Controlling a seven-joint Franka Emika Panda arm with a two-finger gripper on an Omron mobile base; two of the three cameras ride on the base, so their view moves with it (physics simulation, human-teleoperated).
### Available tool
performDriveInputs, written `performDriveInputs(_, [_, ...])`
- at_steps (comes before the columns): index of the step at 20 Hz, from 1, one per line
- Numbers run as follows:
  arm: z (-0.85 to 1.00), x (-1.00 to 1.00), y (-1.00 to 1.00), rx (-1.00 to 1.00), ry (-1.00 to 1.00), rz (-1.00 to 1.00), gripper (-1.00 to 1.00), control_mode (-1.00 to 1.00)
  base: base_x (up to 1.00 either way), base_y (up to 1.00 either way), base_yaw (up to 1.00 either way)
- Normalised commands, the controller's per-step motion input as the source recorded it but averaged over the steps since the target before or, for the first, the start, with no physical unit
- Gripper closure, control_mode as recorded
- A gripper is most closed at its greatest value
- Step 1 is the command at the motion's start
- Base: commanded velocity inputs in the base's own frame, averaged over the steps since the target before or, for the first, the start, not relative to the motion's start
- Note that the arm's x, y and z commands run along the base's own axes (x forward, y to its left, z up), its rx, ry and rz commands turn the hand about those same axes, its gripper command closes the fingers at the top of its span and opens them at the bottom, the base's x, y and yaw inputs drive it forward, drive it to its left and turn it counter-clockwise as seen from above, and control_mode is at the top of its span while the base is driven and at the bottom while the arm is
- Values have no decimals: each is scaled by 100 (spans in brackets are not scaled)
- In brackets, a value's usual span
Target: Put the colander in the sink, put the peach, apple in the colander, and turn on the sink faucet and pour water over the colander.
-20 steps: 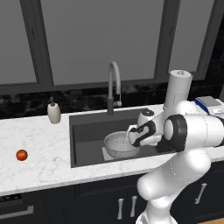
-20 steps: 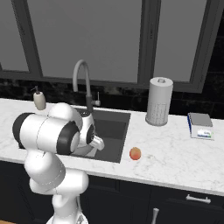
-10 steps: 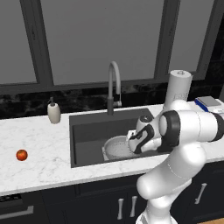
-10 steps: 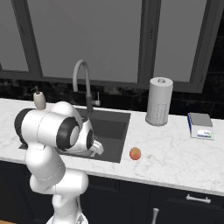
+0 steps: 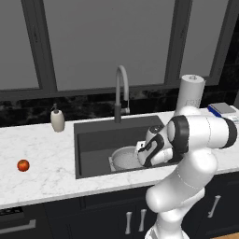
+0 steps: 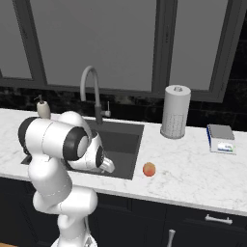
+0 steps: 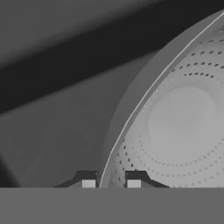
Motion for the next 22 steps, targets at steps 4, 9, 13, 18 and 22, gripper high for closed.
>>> performDriveInputs(4, [-2,-3,0,0,-2,0,100,-100,0,0,0])
performDriveInputs(9, [-3,0,2,0,-1,0,-100,-100,0,0,0])
performDriveInputs(13, [-2,-1,0,0,0,0,-100,-100,0,0,0])
performDriveInputs(18, [3,-8,0,6,-1,0,-100,-100,0,0,0])
performDriveInputs(22, [31,-13,0,7,-7,0,-100,-100,0,0,0])
